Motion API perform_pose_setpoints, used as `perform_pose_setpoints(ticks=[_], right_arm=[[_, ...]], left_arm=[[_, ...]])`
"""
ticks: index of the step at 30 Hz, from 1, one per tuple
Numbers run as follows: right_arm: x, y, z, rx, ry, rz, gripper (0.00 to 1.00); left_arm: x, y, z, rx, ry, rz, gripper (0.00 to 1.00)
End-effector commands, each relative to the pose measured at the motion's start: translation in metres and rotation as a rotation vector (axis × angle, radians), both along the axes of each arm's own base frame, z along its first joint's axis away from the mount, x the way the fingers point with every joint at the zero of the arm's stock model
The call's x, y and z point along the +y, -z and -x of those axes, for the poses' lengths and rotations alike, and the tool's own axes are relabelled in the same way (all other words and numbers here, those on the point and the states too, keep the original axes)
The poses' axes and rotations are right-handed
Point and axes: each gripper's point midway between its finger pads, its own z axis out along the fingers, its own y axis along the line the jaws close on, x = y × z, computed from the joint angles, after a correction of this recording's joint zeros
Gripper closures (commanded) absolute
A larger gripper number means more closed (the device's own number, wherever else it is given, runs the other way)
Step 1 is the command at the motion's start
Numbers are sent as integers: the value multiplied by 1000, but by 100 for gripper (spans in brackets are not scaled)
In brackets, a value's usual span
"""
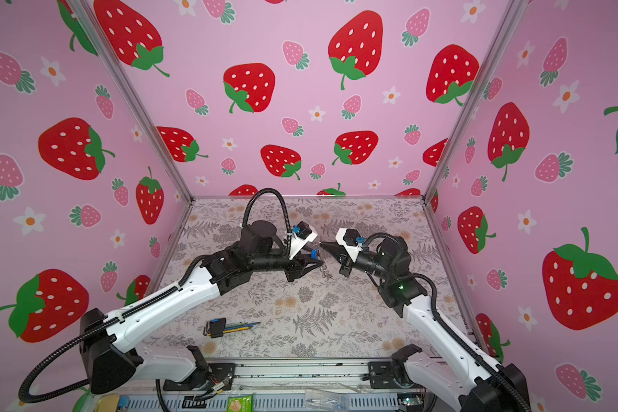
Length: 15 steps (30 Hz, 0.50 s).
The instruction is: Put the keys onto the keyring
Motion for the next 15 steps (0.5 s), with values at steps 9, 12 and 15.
perform_pose_setpoints(ticks=[9, 12, 15], right_arm=[[-1, -14, 6, -46, -28, -43, 100], [-1, -14, 7, -46, -32, -43, 100], [0, -14, 7, -43, -37, -42, 100]], left_arm=[[10, -13, 1, -49, -1, -4, 68], [12, -13, -3, -51, -21, -7, 68], [13, -14, -7, -49, -40, -11, 69]])
